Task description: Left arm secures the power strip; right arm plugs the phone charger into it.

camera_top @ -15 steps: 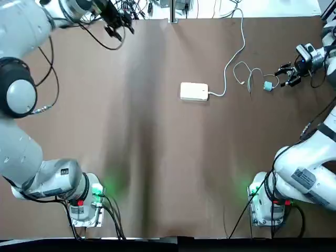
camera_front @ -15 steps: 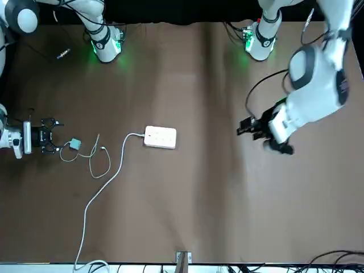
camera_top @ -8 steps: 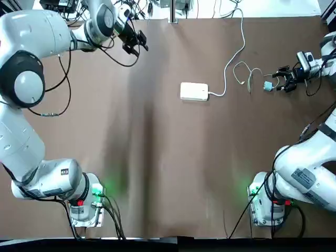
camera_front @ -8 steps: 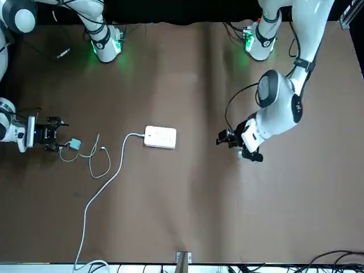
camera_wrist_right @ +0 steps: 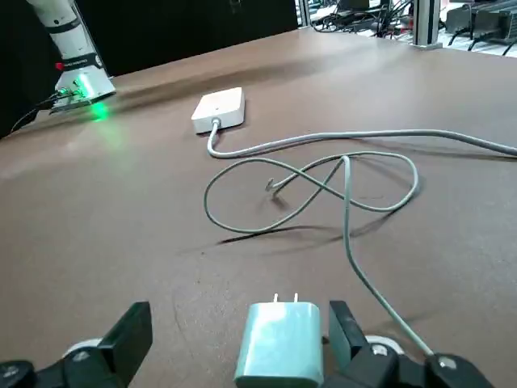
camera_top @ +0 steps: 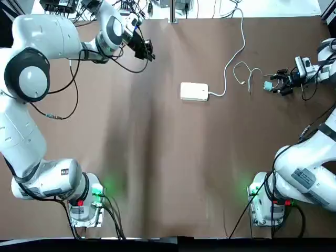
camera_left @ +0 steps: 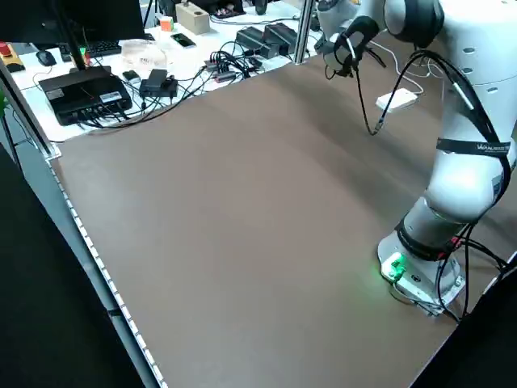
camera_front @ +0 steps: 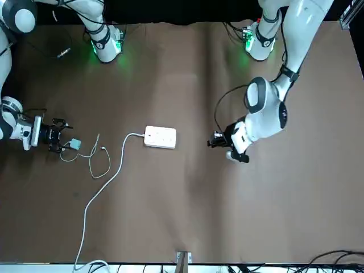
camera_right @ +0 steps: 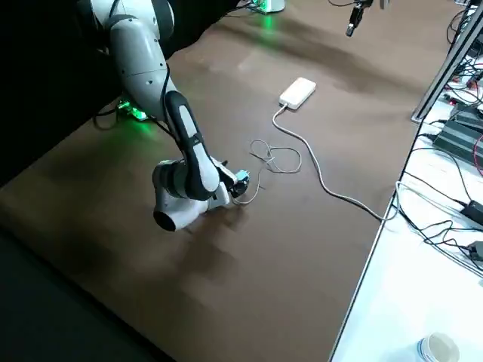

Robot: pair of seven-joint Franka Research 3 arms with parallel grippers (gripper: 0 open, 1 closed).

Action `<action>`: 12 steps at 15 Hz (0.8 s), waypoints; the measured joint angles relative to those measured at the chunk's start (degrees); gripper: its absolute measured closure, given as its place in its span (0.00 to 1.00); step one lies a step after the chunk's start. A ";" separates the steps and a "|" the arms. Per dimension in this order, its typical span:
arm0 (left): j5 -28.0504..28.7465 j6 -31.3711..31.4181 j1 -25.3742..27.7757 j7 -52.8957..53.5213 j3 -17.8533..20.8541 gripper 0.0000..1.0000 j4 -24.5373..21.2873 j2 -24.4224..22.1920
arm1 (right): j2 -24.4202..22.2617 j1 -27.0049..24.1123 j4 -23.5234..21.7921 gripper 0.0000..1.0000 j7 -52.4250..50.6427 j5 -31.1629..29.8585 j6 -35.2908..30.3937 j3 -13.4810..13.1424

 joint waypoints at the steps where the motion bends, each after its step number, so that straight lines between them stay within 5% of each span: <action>1: -0.27 0.89 0.05 1.51 -0.92 0.75 0.00 1.61 | 0.01 0.00 -0.28 0.05 -0.61 0.11 0.74 0.05; 4: -3.64 4.33 0.09 5.09 -2.77 0.99 0.29 5.21 | 0.32 0.00 -0.72 0.12 -1.62 0.66 2.27 0.19; 12: -6.58 16.44 -6.84 5.50 -5.88 0.99 2.82 12.69 | 2.79 0.21 -0.71 0.12 -4.74 3.06 3.84 0.53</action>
